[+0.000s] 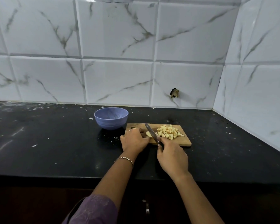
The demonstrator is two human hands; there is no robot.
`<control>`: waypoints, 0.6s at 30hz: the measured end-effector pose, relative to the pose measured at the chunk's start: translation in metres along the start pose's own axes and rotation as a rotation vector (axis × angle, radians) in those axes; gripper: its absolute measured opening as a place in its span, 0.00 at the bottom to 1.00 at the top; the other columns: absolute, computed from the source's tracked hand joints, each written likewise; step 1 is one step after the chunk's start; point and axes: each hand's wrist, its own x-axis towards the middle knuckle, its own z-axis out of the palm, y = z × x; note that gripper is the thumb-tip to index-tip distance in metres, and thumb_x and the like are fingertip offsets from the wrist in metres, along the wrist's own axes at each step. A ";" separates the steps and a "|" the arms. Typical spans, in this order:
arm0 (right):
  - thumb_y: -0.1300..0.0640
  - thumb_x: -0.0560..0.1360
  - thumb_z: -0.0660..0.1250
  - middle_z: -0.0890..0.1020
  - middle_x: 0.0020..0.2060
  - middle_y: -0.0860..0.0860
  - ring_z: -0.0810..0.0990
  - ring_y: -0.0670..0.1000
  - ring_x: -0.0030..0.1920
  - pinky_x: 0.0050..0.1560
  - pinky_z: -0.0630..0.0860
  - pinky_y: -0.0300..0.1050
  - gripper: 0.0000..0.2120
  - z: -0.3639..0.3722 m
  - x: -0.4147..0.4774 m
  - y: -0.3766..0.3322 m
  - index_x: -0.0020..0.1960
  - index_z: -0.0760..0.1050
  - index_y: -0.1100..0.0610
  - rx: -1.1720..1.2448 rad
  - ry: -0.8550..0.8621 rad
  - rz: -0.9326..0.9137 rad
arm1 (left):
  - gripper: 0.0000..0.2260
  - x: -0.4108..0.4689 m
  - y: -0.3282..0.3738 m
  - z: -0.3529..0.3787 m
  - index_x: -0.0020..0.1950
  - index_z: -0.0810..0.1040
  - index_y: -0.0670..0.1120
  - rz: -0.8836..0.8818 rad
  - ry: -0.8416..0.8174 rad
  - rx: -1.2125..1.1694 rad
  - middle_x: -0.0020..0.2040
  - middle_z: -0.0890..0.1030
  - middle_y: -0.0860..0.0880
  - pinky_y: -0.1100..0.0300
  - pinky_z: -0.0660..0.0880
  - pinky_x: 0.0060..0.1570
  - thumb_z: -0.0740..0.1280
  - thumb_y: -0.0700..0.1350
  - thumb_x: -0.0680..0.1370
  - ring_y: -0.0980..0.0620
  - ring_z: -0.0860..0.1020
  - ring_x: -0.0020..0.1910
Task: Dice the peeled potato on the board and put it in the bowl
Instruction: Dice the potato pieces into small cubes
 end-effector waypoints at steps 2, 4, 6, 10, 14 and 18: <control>0.52 0.81 0.62 0.82 0.52 0.42 0.80 0.44 0.52 0.49 0.75 0.42 0.17 0.001 -0.001 0.000 0.69 0.72 0.44 0.000 -0.001 -0.016 | 0.14 -0.001 0.000 -0.001 0.58 0.81 0.55 -0.003 0.001 0.000 0.56 0.82 0.56 0.52 0.64 0.60 0.67 0.54 0.74 0.51 0.75 0.62; 0.52 0.81 0.62 0.82 0.53 0.42 0.80 0.43 0.52 0.49 0.75 0.41 0.18 0.001 -0.001 -0.001 0.70 0.71 0.43 0.000 -0.008 -0.042 | 0.14 -0.002 0.001 -0.002 0.59 0.81 0.55 -0.002 -0.001 0.001 0.56 0.82 0.55 0.52 0.64 0.60 0.67 0.53 0.74 0.51 0.75 0.62; 0.52 0.81 0.62 0.82 0.54 0.42 0.80 0.43 0.52 0.49 0.75 0.41 0.19 0.001 -0.001 -0.001 0.71 0.71 0.42 -0.002 -0.022 -0.060 | 0.14 -0.003 0.002 -0.005 0.58 0.82 0.55 -0.001 -0.007 0.009 0.56 0.82 0.54 0.52 0.64 0.61 0.67 0.54 0.74 0.50 0.75 0.62; 0.51 0.81 0.61 0.83 0.53 0.42 0.80 0.43 0.52 0.48 0.76 0.40 0.18 0.002 -0.001 -0.002 0.71 0.71 0.42 -0.054 0.006 -0.079 | 0.14 -0.005 0.002 -0.005 0.56 0.83 0.55 -0.010 -0.005 -0.007 0.56 0.82 0.54 0.52 0.64 0.60 0.67 0.55 0.73 0.51 0.76 0.61; 0.53 0.82 0.60 0.83 0.50 0.44 0.81 0.44 0.49 0.47 0.77 0.41 0.19 0.005 -0.004 -0.005 0.72 0.70 0.44 -0.137 0.047 -0.142 | 0.13 -0.005 0.003 -0.005 0.54 0.83 0.54 -0.014 0.002 -0.005 0.55 0.82 0.54 0.53 0.64 0.58 0.67 0.56 0.73 0.50 0.76 0.60; 0.56 0.82 0.59 0.82 0.53 0.44 0.80 0.44 0.52 0.50 0.78 0.42 0.19 0.004 -0.005 -0.006 0.72 0.70 0.45 -0.174 0.031 -0.191 | 0.13 -0.007 0.004 -0.008 0.55 0.82 0.54 -0.007 -0.001 0.017 0.56 0.81 0.54 0.54 0.64 0.59 0.67 0.56 0.74 0.51 0.76 0.61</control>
